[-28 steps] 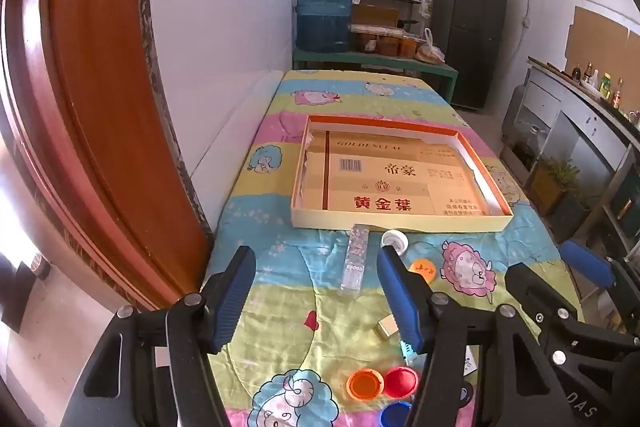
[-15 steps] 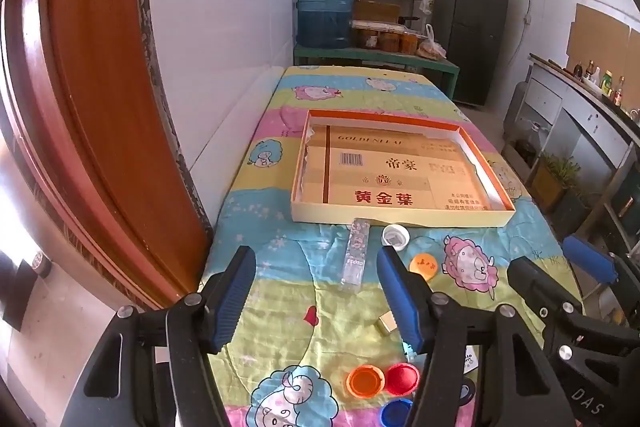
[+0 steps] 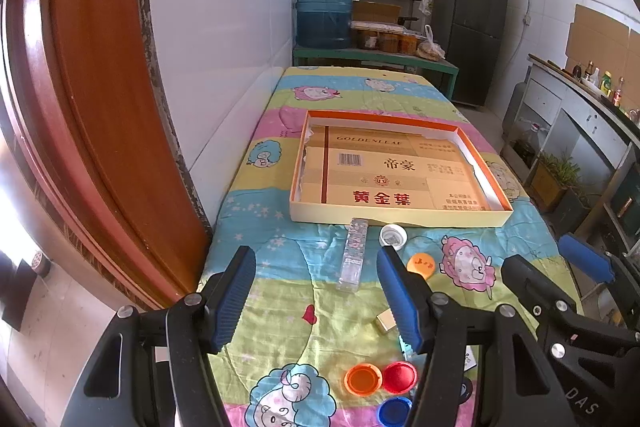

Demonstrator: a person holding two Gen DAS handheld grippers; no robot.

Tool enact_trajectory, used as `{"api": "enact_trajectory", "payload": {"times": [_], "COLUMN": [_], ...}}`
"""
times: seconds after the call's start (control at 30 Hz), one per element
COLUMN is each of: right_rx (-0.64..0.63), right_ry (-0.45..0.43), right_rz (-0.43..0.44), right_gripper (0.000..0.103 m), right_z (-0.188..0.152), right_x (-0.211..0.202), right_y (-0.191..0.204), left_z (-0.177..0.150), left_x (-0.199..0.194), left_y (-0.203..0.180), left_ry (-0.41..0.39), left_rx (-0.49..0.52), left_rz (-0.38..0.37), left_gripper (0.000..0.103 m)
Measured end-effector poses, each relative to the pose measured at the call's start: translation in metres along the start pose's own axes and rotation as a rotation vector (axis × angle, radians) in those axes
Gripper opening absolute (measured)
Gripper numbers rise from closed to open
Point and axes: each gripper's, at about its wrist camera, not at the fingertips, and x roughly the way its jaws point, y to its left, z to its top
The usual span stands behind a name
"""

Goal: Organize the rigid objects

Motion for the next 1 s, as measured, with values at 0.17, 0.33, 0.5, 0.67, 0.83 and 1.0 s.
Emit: {"api": "enact_trajectory", "payload": {"times": [0.17,0.33,0.5,0.67,0.83,1.0], "right_rx": [0.001,0.0,-0.002,-0.004,-0.005,-0.008], "right_ry": [0.002,0.003,0.002,0.003,0.004,0.005], "right_rz": [0.002,0.002,0.004,0.006,0.008,0.01], "right_gripper": [0.077,0.077,0.077,0.077,0.077,0.077], "right_z": [-0.0005,-0.0003,0.0,0.0,0.0001,0.0006], "right_x": [0.0,0.0004,0.0005,0.0006,0.0009,0.0018], "right_y": [-0.0002,0.0003,0.001,0.002,0.0029,0.0046], "left_z": [-0.0001,0.0006,0.0008,0.0012,0.0012,0.001], "left_x": [-0.0023,-0.0041,-0.0043,-0.0045,-0.0045,-0.0045], "left_y": [-0.0011,-0.0005,-0.0003,0.0003,0.0002,0.0009], "left_ry": [-0.002,-0.002,-0.005,-0.003,-0.002,-0.002], "left_rx": [0.0,-0.003,-0.004,-0.004,-0.004,-0.004], "left_rz": [-0.003,-0.012,-0.015,-0.016,-0.017,-0.017], "left_gripper": [0.063,0.063,0.063,0.063,0.063,0.063]}}
